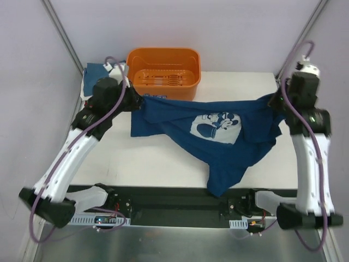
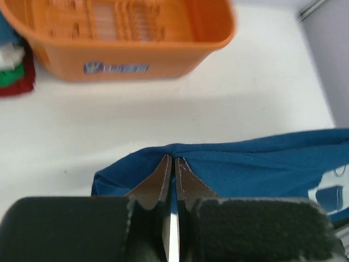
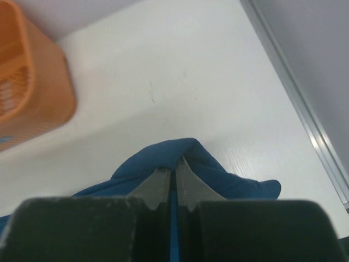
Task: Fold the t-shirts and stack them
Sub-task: Flatten out the tshirt
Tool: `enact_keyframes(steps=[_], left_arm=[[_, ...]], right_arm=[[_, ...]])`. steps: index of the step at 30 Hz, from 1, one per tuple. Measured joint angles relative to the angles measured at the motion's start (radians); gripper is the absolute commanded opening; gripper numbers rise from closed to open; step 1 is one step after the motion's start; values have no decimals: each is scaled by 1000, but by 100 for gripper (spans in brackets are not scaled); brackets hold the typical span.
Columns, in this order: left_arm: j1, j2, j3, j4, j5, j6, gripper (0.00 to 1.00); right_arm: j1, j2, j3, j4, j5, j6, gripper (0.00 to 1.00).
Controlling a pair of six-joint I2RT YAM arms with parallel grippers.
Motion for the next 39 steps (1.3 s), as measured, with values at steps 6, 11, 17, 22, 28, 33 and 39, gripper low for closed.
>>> enact_keyframes(steps=[6, 11, 17, 22, 28, 33, 39], left_arm=[[128, 468, 29, 4, 129, -76, 93], [167, 661, 47, -35, 173, -105, 99], [167, 501, -15, -14, 148, -118, 99], [217, 368, -185, 8, 147, -146, 99], [303, 347, -406, 14, 166, -173, 90], [305, 401, -445, 66, 214, -202, 68], [317, 571, -377, 114, 235, -230, 55]], right_arm=[[-79, 508, 10, 117, -82, -14, 64], [-89, 795, 89, 119, -118, -26, 97], [-86, 607, -76, 169, -117, -13, 97], [-86, 278, -360, 212, -126, 29, 97], [-86, 106, -594, 207, -213, 62, 97], [-84, 103, -696, 181, -280, 82, 97], [-81, 103, -696, 189, -290, 87, 97]])
